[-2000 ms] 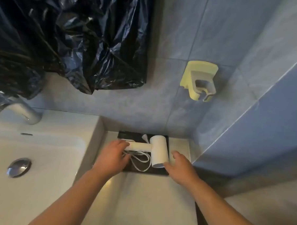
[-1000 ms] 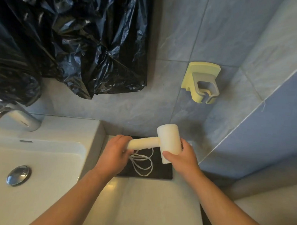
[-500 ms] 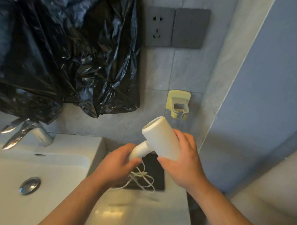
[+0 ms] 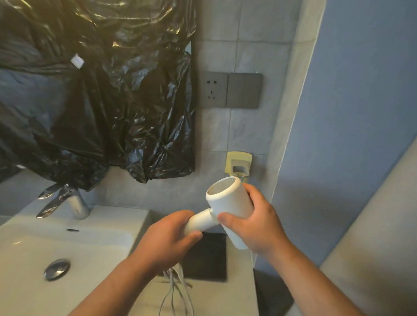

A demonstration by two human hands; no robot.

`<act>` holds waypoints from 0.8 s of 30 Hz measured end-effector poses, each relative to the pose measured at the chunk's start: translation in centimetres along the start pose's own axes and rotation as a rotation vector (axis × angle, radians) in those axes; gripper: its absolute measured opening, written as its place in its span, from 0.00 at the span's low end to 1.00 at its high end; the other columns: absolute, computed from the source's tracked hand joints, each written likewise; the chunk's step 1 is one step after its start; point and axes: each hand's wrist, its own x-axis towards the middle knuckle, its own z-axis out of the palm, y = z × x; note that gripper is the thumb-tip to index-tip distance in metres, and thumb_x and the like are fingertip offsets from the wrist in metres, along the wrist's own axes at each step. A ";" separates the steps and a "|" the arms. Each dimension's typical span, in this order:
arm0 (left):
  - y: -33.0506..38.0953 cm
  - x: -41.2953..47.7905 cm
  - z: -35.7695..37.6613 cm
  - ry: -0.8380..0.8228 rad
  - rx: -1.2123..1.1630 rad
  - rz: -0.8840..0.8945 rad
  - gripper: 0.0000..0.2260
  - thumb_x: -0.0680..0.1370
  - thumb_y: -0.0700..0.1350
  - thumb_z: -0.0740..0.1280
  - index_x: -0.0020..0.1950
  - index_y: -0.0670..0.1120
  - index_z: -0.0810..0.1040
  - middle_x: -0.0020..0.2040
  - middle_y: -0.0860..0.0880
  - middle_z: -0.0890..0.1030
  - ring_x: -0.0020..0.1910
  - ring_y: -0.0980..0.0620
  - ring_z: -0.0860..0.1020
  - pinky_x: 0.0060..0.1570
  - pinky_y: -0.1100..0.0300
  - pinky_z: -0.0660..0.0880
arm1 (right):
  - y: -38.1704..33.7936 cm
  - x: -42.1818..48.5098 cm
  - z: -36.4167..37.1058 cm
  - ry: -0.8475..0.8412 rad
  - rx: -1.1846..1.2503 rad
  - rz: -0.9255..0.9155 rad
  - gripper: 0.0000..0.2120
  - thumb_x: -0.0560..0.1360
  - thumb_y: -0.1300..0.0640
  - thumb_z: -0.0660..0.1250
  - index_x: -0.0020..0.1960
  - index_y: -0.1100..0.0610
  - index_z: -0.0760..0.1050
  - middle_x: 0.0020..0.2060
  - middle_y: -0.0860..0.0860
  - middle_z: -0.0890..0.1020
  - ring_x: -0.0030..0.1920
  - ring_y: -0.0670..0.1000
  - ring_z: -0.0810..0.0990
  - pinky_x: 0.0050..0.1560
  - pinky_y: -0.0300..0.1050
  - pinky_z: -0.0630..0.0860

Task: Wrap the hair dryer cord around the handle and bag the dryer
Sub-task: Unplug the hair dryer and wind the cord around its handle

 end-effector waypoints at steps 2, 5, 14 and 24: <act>0.7 -0.5 -0.3 0.004 -0.007 -0.013 0.10 0.76 0.58 0.66 0.54 0.57 0.75 0.45 0.58 0.79 0.45 0.57 0.76 0.39 0.61 0.70 | -0.3 -0.8 -0.2 0.023 0.013 -0.021 0.32 0.56 0.38 0.73 0.59 0.40 0.70 0.48 0.39 0.80 0.47 0.42 0.79 0.47 0.45 0.79; 1.5 -1.2 -0.9 -0.006 0.005 -0.018 0.10 0.77 0.59 0.65 0.55 0.57 0.75 0.46 0.57 0.79 0.45 0.56 0.77 0.43 0.57 0.74 | -0.9 -1.7 -0.5 0.023 0.027 -0.051 0.33 0.57 0.38 0.74 0.60 0.40 0.70 0.49 0.40 0.80 0.47 0.43 0.79 0.46 0.46 0.80; 1.1 -1.8 -2.8 0.016 0.050 0.064 0.24 0.71 0.69 0.52 0.54 0.55 0.76 0.45 0.57 0.80 0.44 0.55 0.77 0.44 0.56 0.75 | -3.7 -2.2 -1.2 -0.090 0.043 -0.041 0.29 0.57 0.36 0.74 0.56 0.35 0.69 0.49 0.39 0.79 0.47 0.40 0.79 0.41 0.35 0.75; -1.9 -0.3 -4.2 0.070 -0.023 0.134 0.18 0.74 0.66 0.54 0.53 0.57 0.75 0.44 0.58 0.79 0.43 0.56 0.76 0.44 0.56 0.75 | -6.0 -1.3 1.5 0.026 0.089 -0.052 0.27 0.57 0.38 0.73 0.55 0.42 0.75 0.46 0.44 0.83 0.44 0.46 0.81 0.41 0.45 0.80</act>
